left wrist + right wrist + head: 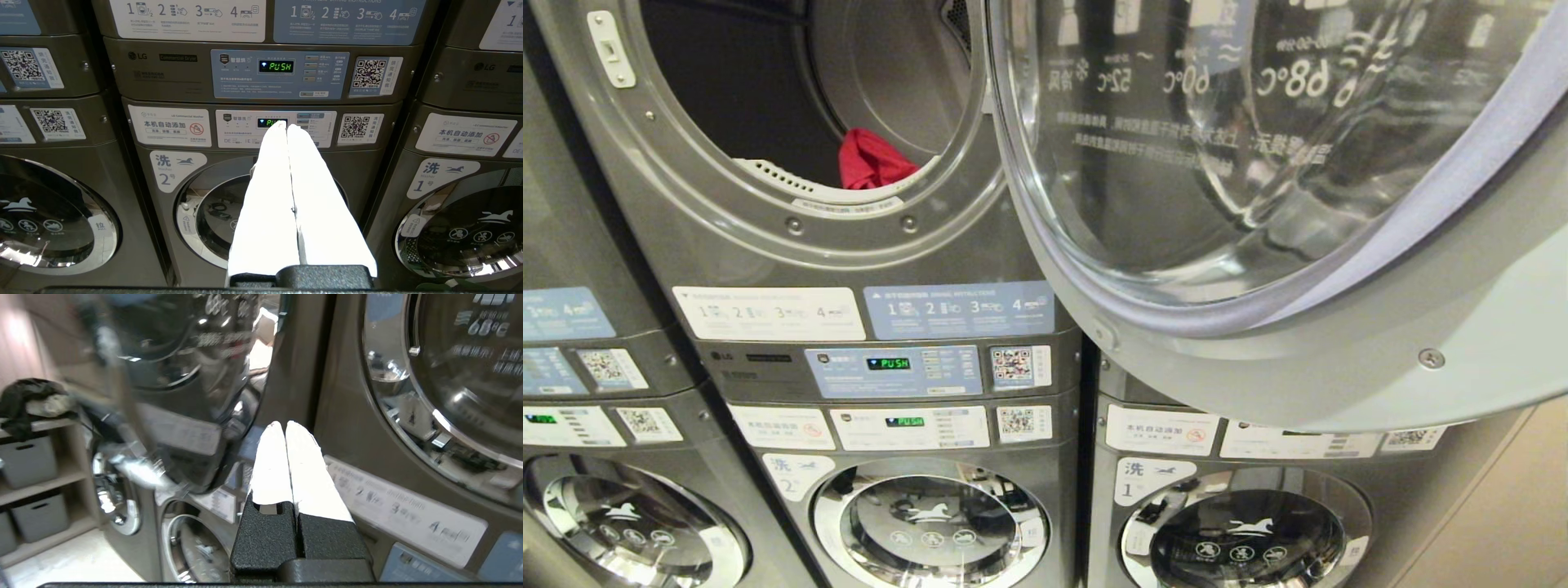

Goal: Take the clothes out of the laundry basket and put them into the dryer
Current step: Close the dryer

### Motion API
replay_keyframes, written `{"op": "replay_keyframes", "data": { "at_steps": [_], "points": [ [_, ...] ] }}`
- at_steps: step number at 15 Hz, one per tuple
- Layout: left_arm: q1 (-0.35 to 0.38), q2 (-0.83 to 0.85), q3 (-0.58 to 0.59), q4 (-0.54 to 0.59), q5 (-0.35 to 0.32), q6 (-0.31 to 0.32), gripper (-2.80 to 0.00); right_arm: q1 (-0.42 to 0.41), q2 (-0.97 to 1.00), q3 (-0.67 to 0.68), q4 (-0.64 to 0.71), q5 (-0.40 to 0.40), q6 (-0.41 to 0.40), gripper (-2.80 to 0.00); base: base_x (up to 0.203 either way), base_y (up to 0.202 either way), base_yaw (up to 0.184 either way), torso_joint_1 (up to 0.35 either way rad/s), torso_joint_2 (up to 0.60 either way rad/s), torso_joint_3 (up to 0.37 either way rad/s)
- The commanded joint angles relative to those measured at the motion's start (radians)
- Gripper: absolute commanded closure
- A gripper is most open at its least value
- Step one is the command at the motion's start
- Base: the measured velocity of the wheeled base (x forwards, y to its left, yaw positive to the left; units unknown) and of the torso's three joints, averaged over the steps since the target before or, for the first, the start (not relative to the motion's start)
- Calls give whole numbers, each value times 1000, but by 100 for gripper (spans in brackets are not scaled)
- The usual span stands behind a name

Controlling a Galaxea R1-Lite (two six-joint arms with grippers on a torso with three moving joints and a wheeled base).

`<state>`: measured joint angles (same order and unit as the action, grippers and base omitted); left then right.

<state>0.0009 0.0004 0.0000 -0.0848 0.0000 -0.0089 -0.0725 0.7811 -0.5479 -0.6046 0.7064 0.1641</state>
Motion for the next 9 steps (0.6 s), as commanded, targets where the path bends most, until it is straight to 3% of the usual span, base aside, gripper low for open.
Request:
{"op": "replay_keyframes", "data": {
  "at_steps": [1, 9],
  "points": [
    [1, -2, 32, -1, 0, 0, 0, 44, 146, -68, -29, 2, -7, 0, 0, 0, 0, 0, 0, 0],
    [1, -2, 32, -1, 0, 0, 0, 536, 356, -303, -62, -2, 43, 0, 0, 0, 0, 0, 0, 0]
  ]
}}
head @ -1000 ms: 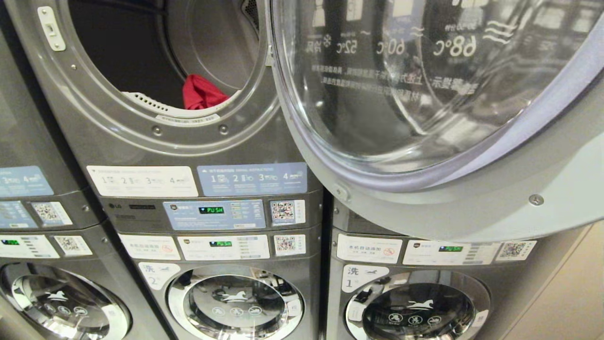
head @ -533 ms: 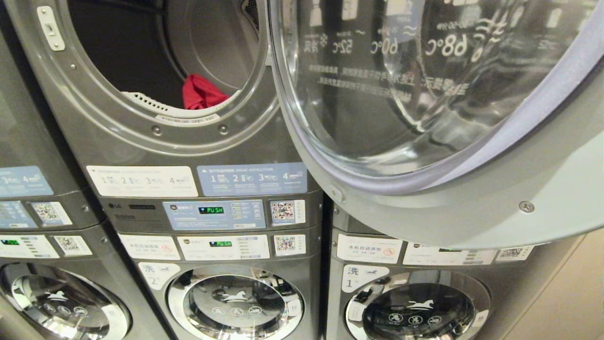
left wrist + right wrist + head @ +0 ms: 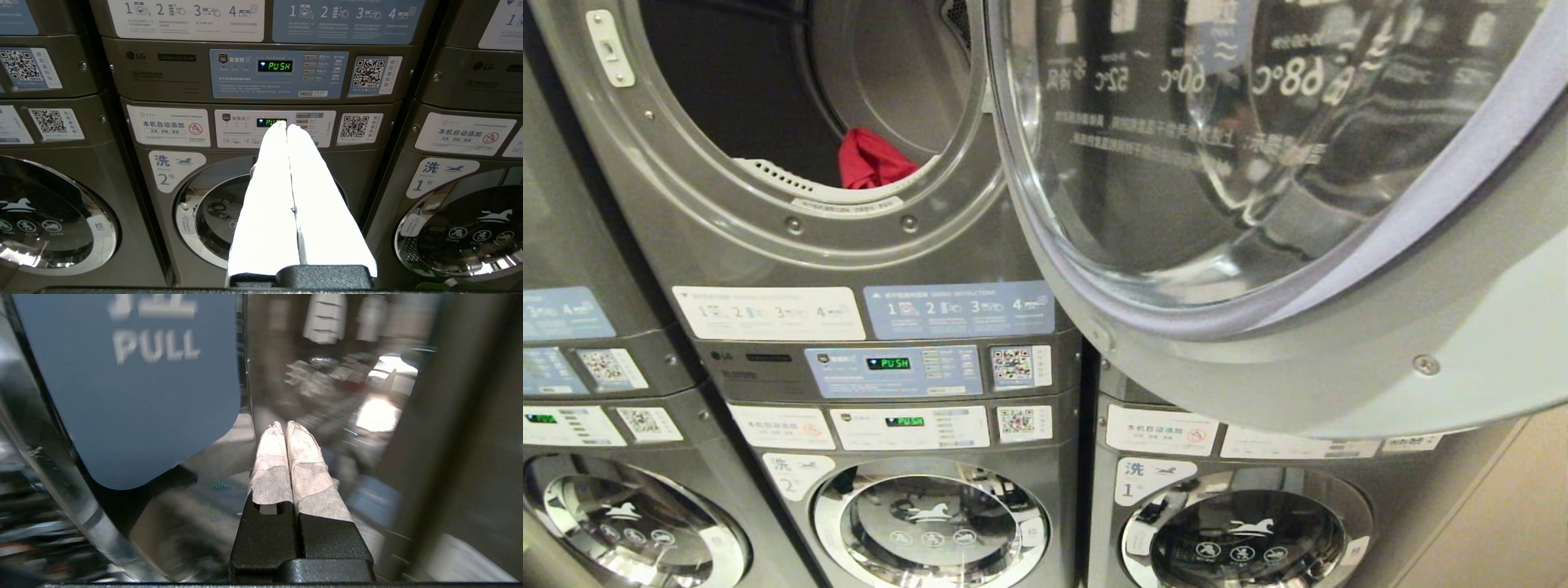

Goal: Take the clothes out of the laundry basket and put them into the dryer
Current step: Close the dryer

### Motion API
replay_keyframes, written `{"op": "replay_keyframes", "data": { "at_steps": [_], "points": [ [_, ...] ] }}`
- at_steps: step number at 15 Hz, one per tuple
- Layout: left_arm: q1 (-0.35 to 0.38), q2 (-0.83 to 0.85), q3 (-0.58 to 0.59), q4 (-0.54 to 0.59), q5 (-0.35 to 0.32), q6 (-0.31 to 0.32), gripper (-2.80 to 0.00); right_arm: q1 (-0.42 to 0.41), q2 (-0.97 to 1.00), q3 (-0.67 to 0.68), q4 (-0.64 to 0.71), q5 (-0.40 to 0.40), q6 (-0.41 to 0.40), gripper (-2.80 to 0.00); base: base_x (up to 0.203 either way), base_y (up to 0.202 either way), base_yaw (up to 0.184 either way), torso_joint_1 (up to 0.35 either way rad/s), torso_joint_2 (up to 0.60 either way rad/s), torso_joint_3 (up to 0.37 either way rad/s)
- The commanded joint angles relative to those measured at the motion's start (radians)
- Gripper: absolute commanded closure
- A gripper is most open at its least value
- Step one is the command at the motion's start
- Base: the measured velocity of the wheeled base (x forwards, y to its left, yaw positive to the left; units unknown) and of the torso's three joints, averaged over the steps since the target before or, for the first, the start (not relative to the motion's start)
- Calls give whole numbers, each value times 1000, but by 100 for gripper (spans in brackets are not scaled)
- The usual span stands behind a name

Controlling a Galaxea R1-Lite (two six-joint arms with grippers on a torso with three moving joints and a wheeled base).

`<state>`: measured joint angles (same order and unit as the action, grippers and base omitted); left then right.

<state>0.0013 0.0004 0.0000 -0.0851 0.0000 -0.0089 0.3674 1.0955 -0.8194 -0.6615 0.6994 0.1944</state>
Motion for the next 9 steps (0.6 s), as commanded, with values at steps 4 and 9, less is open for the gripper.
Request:
{"op": "replay_keyframes", "data": {
  "at_steps": [4, 9],
  "points": [
    [0, -2, 32, -1, 0, 0, 0, 285, 134, -146, -4, -44, 43, 0, 0, 0, 0, 0, 0, 0],
    [0, -2, 32, -1, 0, 0, 0, 291, 205, -187, -7, -90, 45, 0, 0, 0, 0, 0, 0, 0]
  ]
}}
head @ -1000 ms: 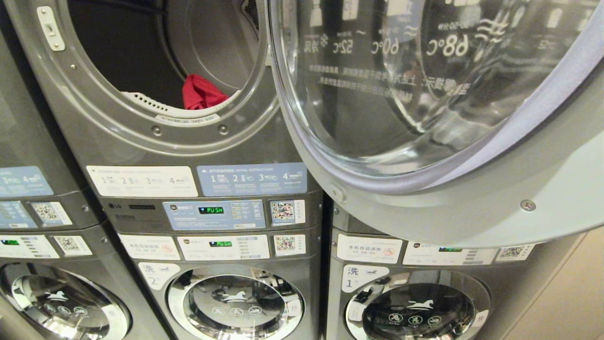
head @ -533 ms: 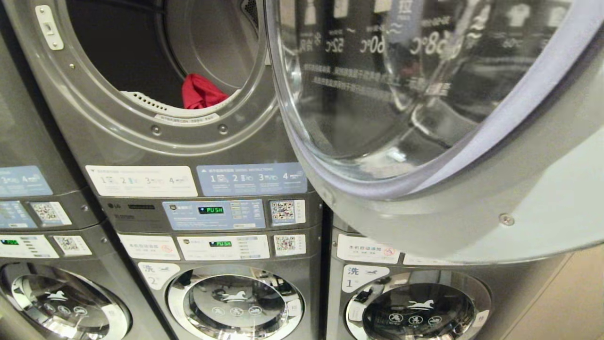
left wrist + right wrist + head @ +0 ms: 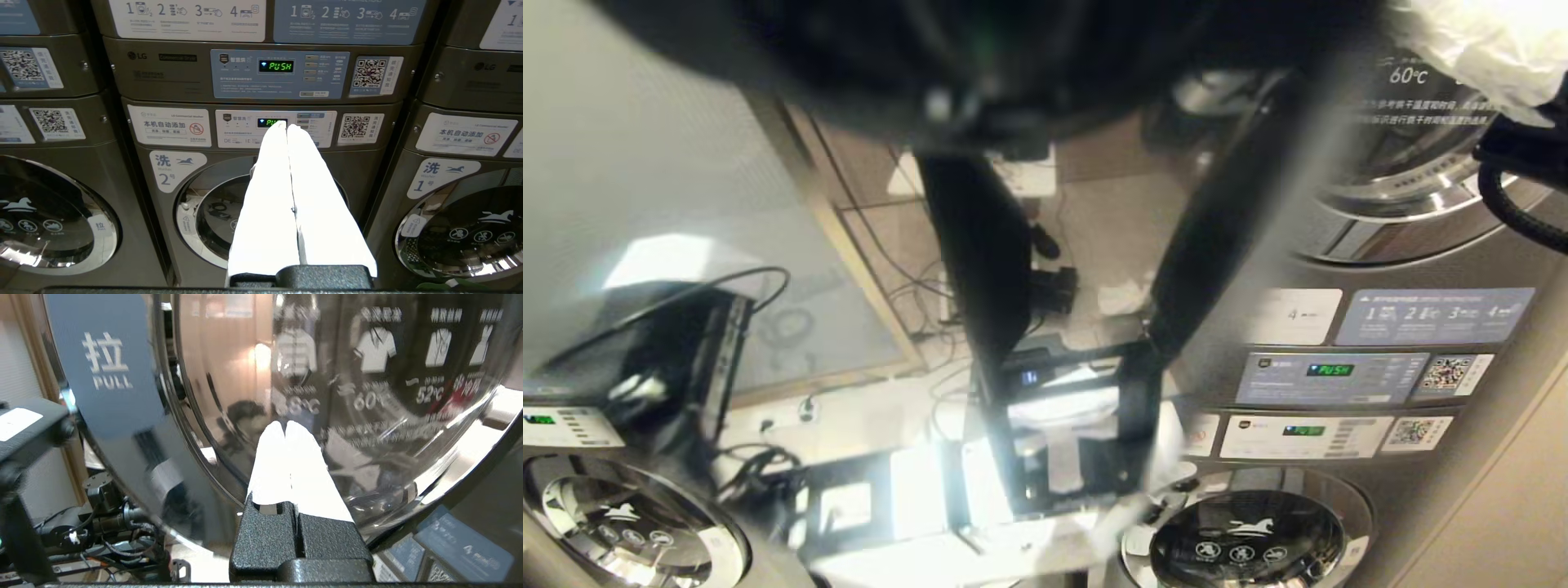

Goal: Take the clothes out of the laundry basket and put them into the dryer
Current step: Close the dryer

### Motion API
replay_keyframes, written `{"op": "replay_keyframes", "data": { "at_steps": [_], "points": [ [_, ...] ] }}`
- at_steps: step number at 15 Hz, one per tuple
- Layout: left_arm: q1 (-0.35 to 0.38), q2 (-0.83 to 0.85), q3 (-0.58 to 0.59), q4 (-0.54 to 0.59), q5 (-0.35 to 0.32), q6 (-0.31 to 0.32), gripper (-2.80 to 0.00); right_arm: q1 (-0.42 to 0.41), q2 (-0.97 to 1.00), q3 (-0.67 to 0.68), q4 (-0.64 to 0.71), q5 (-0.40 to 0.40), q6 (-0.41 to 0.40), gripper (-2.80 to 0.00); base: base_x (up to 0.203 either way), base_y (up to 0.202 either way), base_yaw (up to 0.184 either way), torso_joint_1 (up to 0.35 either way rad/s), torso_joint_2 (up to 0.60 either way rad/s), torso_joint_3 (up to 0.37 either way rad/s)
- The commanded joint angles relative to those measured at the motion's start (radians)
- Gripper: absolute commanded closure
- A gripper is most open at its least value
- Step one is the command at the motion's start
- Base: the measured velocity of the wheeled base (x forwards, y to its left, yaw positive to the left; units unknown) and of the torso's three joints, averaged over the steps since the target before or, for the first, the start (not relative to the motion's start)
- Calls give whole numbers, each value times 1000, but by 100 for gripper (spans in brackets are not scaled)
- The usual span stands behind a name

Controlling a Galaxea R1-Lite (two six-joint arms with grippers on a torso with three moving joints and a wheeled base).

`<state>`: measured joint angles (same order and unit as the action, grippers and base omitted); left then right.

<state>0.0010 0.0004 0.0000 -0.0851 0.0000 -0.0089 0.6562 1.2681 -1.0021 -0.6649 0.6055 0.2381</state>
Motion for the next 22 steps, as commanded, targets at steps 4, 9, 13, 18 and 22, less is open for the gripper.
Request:
{"op": "replay_keyframes", "data": {
  "at_steps": [4, 9, 13, 18, 22],
  "points": [
    [1, -2, 32, -1, 0, 0, 0, 9, 106, -25, -47, 4, -1, 0, 0, 0, 0, 0, 0, 0],
    [1, -2, 32, -1, 0, 0, 0, 132, 314, -161, -114, -10, -3, 0, 0, 0, 0, 0, 0, 0],
    [1, -2, 32, -1, 0, 0, 0, 206, 499, -306, -146, -73, -11, 0, 0, 0, 0, 0, 0, 0],
    [1, -2, 32, -1, 0, 0, 0, 220, 627, -450, -151, -115, -17, 0, 0, 0, 0, 0, 0, 0],
    [1, -2, 32, -1, 0, 0, 0, 241, 870, -740, -157, -468, -140, 0, 0, 0, 0, 0, 0, 0]
  ]
}}
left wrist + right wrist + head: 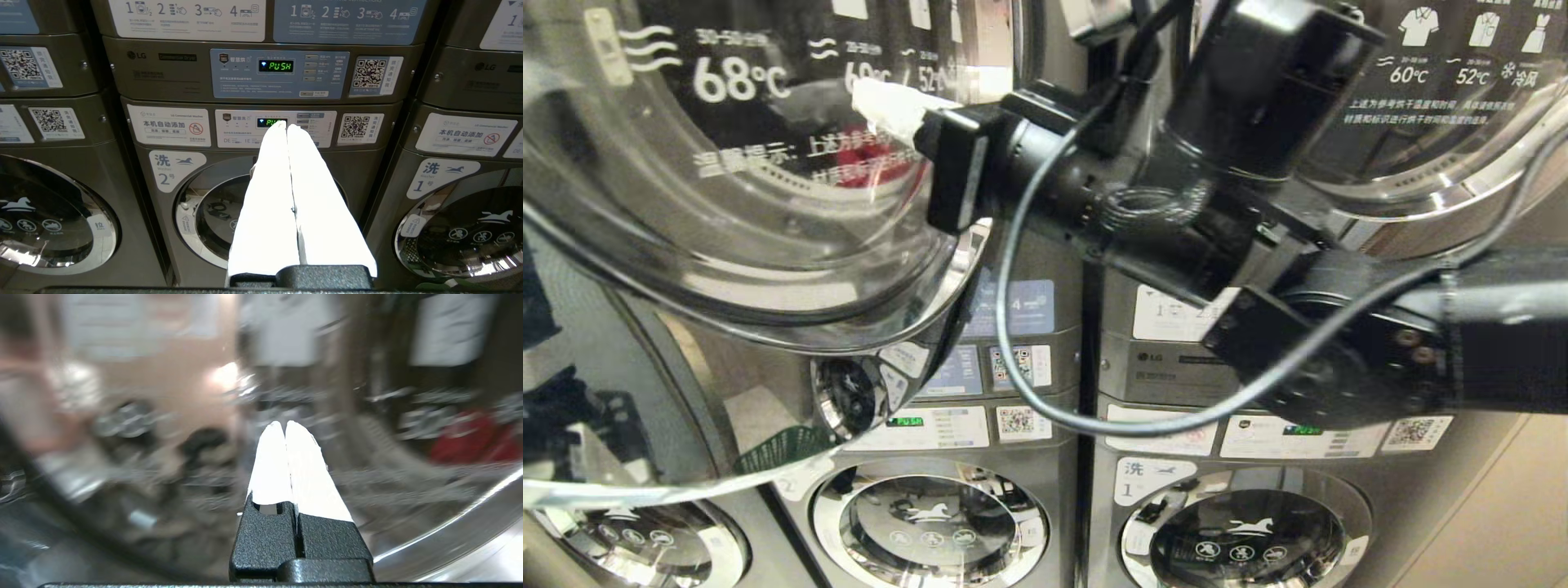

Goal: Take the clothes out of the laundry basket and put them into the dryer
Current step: Close the dryer

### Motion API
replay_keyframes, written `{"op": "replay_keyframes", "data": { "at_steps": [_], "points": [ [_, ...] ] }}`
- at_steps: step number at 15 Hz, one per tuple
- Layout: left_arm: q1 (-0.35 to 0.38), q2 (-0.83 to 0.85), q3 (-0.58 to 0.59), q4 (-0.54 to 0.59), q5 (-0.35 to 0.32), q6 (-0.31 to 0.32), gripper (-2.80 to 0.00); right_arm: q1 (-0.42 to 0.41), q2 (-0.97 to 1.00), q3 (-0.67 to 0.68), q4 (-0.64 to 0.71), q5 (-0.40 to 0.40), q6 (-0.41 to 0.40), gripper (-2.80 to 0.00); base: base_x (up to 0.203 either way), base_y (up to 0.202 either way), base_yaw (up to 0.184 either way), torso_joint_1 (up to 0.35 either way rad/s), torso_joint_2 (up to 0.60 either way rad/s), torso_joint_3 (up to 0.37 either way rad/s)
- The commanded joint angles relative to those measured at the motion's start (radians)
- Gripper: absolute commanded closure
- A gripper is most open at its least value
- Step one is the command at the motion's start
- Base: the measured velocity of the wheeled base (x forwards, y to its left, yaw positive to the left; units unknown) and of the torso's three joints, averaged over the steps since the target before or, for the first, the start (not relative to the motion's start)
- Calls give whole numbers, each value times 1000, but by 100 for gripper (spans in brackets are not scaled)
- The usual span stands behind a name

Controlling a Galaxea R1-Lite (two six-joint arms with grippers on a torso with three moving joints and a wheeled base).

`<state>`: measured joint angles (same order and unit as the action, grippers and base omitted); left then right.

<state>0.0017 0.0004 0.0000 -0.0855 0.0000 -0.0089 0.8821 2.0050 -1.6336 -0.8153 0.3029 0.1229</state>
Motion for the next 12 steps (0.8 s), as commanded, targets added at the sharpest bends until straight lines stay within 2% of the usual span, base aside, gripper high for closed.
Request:
{"op": "replay_keyframes", "data": {
  "at_steps": [1, 2, 6, 10, 12],
  "points": [
    [0, -2, 32, 0, 0, 0, 0, 38, 179, -171, -14, -297, -41, 0, 0, 0, 0, 0, 0, 0],
    [0, -2, 32, 0, 0, 0, 0, 54, 196, -193, -22, -363, -51, 0, 0, 0, 0, 0, 0, 0],
    [0, -2, 32, 0, 0, 0, 0, 2, 139, -107, -73, -387, -58, 0, 0, 0, 0, 0, 0, 0],
    [0, -2, 32, 0, 0, 0, 0, -128, -15, 186, -163, -386, -57, 0, 0, 0, 0, 0, 0, 0],
    [0, -2, 32, 0, 0, 0, 0, -219, -128, 394, -220, -377, -57, 0, 0, 0, 0, 0, 0, 0]
  ]
}}
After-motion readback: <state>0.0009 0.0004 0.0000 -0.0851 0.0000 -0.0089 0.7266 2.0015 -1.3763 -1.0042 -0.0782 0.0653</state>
